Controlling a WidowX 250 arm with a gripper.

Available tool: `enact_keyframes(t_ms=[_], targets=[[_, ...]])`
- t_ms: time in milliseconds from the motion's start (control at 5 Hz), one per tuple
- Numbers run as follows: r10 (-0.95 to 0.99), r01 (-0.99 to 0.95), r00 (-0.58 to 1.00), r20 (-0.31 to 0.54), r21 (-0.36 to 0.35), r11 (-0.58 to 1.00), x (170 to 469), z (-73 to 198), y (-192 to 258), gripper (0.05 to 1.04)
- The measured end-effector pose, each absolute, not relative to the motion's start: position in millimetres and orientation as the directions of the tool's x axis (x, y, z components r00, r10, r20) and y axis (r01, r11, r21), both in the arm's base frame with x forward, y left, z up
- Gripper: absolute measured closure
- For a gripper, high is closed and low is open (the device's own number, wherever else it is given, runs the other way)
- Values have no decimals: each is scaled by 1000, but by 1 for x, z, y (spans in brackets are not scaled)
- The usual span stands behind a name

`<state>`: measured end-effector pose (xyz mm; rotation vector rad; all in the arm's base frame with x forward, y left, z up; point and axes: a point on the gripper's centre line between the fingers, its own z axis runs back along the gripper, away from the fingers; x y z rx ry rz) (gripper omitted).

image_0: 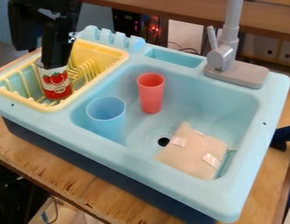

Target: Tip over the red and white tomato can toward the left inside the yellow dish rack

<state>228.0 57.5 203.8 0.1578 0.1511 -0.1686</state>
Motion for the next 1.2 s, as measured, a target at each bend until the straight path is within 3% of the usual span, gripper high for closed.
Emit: enact_keyframes(t_ms=[200, 400, 800, 1200], targets=[[-157, 184, 969, -191, 132, 974, 229, 197, 57, 83], [-114, 138, 972, -206, 105, 985, 252, 191, 83, 83], [-96, 108, 983, -157, 72, 992, 293, 198, 116, 83], [-137, 142, 985, -110, 47, 989, 328, 179, 121, 83]])
